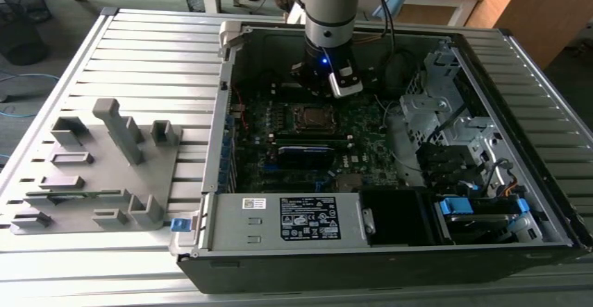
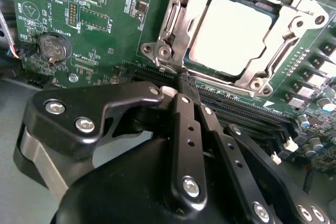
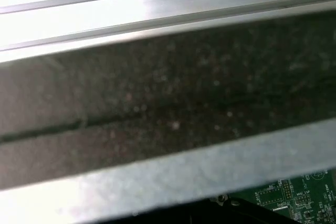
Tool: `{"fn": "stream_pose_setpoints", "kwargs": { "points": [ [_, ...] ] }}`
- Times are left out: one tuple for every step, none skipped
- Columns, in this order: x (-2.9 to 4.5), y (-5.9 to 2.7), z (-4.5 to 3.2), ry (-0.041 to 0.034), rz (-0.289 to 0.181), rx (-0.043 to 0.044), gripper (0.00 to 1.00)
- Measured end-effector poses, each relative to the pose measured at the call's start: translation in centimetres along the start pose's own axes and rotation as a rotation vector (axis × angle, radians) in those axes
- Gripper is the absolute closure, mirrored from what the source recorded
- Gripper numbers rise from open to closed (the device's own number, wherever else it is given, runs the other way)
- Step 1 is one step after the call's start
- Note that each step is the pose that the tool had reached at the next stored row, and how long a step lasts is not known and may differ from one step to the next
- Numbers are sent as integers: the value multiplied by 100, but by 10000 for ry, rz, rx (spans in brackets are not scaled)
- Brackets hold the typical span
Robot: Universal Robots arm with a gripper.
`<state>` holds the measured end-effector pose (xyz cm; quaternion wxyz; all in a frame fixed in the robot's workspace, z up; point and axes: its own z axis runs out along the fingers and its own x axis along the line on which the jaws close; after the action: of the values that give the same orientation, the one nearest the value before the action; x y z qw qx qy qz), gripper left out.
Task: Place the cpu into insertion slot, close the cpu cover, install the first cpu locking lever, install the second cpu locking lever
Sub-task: 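Install the first cpu locking lever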
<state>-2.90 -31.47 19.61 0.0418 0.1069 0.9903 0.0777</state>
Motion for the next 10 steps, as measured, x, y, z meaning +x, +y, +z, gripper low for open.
{"fn": "stream_pose_setpoints", "kwargs": {
  "points": [
    [-1,-1,0,3,0,-15,89],
    [-4,-2,1,5,3,-29,89],
    [-9,-4,0,7,4,-39,89],
    [-14,-6,0,10,5,-45,89],
    [-19,-7,1,13,6,-49,89],
    [-23,-9,1,18,7,-50,89],
    [-26,-10,1,25,7,-49,89],
    [-27,-11,0,30,9,-47,89],
    [-27,-13,0,35,9,-45,89],
    [-28,-16,-1,39,10,-44,89]
  ]
}}
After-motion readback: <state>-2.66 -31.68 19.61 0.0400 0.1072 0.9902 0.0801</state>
